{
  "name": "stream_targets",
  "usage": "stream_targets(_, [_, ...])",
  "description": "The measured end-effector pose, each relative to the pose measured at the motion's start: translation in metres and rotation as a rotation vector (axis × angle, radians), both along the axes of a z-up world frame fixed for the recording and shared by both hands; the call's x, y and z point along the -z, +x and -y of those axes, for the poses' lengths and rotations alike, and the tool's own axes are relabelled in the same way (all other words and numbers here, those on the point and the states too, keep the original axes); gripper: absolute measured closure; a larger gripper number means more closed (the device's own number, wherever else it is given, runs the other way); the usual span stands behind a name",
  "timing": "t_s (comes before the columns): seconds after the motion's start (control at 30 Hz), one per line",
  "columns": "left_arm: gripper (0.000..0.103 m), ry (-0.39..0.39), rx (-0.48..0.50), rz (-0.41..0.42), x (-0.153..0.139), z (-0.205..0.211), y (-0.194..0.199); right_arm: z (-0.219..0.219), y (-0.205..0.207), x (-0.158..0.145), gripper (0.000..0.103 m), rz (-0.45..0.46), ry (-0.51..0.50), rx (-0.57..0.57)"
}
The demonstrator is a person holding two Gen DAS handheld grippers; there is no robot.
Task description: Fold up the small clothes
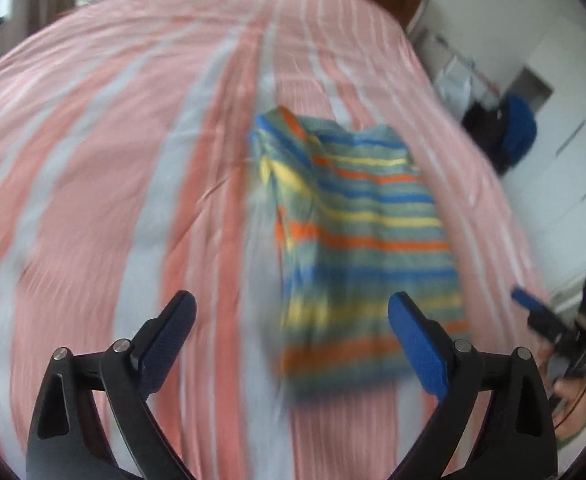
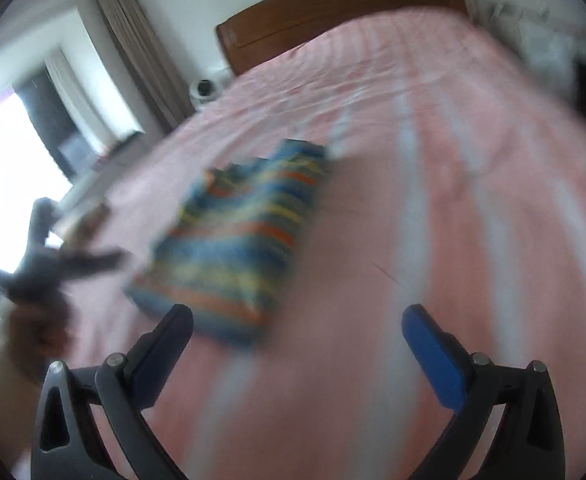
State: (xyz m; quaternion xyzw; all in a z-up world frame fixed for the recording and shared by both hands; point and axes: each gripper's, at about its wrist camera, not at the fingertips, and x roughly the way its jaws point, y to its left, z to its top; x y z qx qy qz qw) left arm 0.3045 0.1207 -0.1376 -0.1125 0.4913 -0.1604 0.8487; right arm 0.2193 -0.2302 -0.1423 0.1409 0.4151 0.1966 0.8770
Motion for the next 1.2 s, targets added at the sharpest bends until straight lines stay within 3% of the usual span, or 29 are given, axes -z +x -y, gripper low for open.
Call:
stream_targets(0.07, [0.006, 0.04, -0.009, -0.043, 0.013, 0.008, 0.032, -0.009, 0.049, 0.014, 0.019, -0.063, 0.083, -0.013])
stream_targets(0.13, [0.006, 0.064, -0.038, -0.074, 0.024, 0.008, 0.053, -0.015, 0.094, 0.034, 0.028, -0.145, 0.14, -0.01])
stream_targets(0.23, [0.007, 0.056, -0.063, -0.09, 0.031, 0.008, 0.071, -0.029, 0.135, 0.061, 0.051, -0.244, 0.229, -0.007])
stream_targets(0.3, [0.035, 0.089, -0.031, -0.089, 0.034, 0.019, 0.072, -0.04, 0.146, 0.072, 0.069, -0.28, 0.263, -0.017])
stream_targets(0.33, [0.061, 0.12, 0.005, -0.08, 0.036, 0.03, 0.071, -0.052, 0.148, 0.072, 0.075, -0.273, 0.19, -0.028])
stream_targets(0.37, [0.086, 0.102, 0.044, -0.073, 0.036, 0.037, 0.069, -0.063, 0.146, 0.067, 0.077, -0.24, 0.1, -0.039])
stream_targets(0.47, [0.09, 0.162, 0.024, -0.01, 0.026, 0.046, 0.06, -0.117, 0.115, 0.037, 0.079, 0.004, -0.328, -0.109])
stream_targets(0.5, [0.091, 0.165, 0.014, 0.011, 0.022, 0.045, 0.056, -0.128, 0.104, 0.029, 0.08, 0.068, -0.399, -0.119])
stream_targets(0.57, [0.091, 0.129, -0.017, 0.058, 0.006, 0.037, 0.043, -0.139, 0.085, 0.011, 0.08, 0.169, -0.434, -0.126])
stream_targets(0.7, [0.091, 0.139, -0.025, 0.16, -0.034, 0.029, 0.023, -0.137, 0.064, -0.029, 0.08, 0.257, -0.335, -0.106])
stream_targets(0.8, [0.085, 0.177, -0.06, 0.204, -0.052, 0.032, 0.022, -0.132, 0.069, -0.046, 0.08, 0.265, -0.266, -0.075])
stream_targets(0.83, [0.072, 0.202, -0.073, 0.186, -0.048, 0.034, 0.028, -0.127, 0.077, -0.046, 0.076, 0.245, -0.242, -0.056])
stream_targets(0.87, [0.052, 0.235, -0.085, 0.171, -0.043, 0.035, 0.03, -0.123, 0.087, -0.041, 0.061, 0.216, -0.221, -0.034])
stream_targets(0.9, [0.043, 0.304, -0.111, 0.169, -0.037, 0.036, 0.029, -0.116, 0.092, -0.035, 0.048, 0.19, -0.221, -0.021])
stream_targets(0.93, [0.037, 0.364, -0.135, 0.195, -0.034, 0.037, 0.021, -0.104, 0.095, -0.026, 0.016, 0.157, -0.257, 0.023])
stream_targets(0.97, [0.034, 0.403, -0.149, 0.228, -0.034, 0.035, 0.01, -0.098, 0.097, -0.023, 0.003, 0.148, -0.282, 0.058])
stream_targets(1.0, [0.031, 0.438, -0.153, 0.276, -0.036, 0.035, -0.008, -0.089, 0.092, -0.022, 0.003, 0.156, -0.297, 0.082])
stream_targets(1.03, [0.021, 0.455, -0.154, 0.307, -0.039, 0.034, -0.022, -0.078, 0.083, -0.023, 0.002, 0.17, -0.322, 0.104])
stream_targets(1.13, [0.002, 0.511, -0.19, 0.448, -0.053, 0.038, -0.088, -0.061, 0.041, -0.027, 0.001, 0.2, -0.475, 0.117])
stream_targets(1.2, [0.001, 0.52, -0.214, 0.543, -0.067, 0.042, -0.139, -0.053, 0.007, -0.032, 0.001, 0.223, -0.545, 0.097])
